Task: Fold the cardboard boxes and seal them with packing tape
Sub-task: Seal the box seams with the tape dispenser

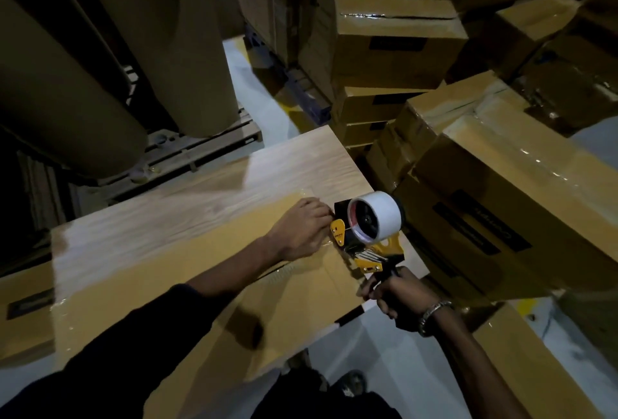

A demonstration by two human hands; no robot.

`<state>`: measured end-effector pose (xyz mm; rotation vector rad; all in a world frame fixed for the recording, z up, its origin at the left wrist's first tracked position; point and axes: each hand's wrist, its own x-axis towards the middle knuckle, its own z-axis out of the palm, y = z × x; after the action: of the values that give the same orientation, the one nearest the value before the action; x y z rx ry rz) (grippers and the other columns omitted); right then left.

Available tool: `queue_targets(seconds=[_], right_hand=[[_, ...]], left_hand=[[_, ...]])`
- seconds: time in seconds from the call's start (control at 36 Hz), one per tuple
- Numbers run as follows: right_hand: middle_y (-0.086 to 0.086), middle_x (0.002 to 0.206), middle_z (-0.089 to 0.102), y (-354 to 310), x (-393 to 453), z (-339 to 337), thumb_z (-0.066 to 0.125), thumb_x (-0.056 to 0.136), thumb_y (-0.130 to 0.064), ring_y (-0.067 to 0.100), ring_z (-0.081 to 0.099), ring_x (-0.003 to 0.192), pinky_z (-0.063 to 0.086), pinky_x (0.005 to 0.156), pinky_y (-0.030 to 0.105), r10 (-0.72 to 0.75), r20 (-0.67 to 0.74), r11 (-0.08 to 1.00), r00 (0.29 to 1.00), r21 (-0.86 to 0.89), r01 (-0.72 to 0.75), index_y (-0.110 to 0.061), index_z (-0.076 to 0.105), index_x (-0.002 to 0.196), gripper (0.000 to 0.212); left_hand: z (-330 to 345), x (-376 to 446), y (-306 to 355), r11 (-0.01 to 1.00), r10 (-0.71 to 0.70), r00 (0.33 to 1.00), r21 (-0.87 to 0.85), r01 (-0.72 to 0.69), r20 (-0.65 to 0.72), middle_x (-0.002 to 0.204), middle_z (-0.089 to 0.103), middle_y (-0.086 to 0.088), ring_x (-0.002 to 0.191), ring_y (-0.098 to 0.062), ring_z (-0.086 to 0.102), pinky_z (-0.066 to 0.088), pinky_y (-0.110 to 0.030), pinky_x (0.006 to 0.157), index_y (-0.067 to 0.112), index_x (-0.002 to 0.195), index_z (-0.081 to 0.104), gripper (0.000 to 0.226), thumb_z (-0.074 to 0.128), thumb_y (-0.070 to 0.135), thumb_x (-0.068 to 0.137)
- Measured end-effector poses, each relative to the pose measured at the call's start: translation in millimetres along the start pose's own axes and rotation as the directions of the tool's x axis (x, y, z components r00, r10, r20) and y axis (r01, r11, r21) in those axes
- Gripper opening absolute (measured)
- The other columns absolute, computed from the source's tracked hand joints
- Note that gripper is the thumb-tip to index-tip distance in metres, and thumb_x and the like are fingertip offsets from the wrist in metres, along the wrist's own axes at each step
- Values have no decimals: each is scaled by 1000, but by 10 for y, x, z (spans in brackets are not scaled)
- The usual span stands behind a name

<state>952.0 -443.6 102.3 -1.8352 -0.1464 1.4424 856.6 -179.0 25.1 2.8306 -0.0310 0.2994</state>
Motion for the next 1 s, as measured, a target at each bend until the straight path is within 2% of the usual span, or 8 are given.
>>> queue_targets(seconds=[0.08,0.28,0.44,0.56,0.78,0.86,0.92,1.0], right_hand=[[22,66,55,-14,6,24,53,87,7,22,40,40,31,42,25,0,6,1000,1000,8,0,10,73,87,20],[15,55,51,103,-147,-105,56,87,6,23,40,38,32,44,26,30,44,998,999,-48,-28,17,67,96,18],[14,54,51,391,-290,-178,56,87,5,22,38,40,31,42,24,34,-4,998,999,-48,-35,11,70,89,16],[14,53,50,449,-308,-85,56,84,6,23,38,38,29,42,24,-15,-39,1000,999,20,16,7,72,81,16],[14,52,50,577,-290,-36,56,84,8,23,40,40,29,44,25,-65,-84,997,994,43,68,8,73,81,17],[13,51,50,718,-346,-131,56,85,9,21,44,40,30,41,23,-78,-57,997,995,11,79,6,72,78,18],[13,52,50,814,-407,-182,55,85,8,20,43,39,30,40,23,-78,-43,997,996,12,79,10,69,80,15],[14,52,50,905,-458,-198,54,85,7,21,42,38,30,40,23,-62,-47,998,997,26,63,17,67,85,16]], left_hand=[[34,7,43,998,-58,998,-27,57,-12,124,66,-2,122,-20,56,29,-40,120,17,116,70,31,44,32,106],[-36,21,46,997,-31,999,-69,33,26,119,65,-6,121,-26,56,32,-47,120,16,109,70,29,46,31,105],[-1,47,170,989,-98,995,-109,98,7,121,67,-3,130,-23,52,30,-49,122,19,113,74,29,48,30,105],[120,-72,461,988,-121,988,-103,111,-96,121,67,-8,124,-26,55,32,-42,117,11,115,71,23,53,20,105],[251,-124,694,989,-144,984,-44,141,-103,122,67,-14,127,-31,54,26,-42,125,3,117,70,38,44,18,94],[287,-147,705,991,-131,985,-46,126,-111,119,68,-11,127,-30,55,29,-43,123,7,114,71,32,47,16,96],[306,-162,713,993,-108,984,-53,102,-138,116,68,-7,129,-29,55,30,-43,122,13,108,72,23,51,16,100],[314,-156,723,993,-106,986,-69,98,-129,116,68,-3,132,-27,53,29,-44,123,18,106,72,24,49,22,105]])
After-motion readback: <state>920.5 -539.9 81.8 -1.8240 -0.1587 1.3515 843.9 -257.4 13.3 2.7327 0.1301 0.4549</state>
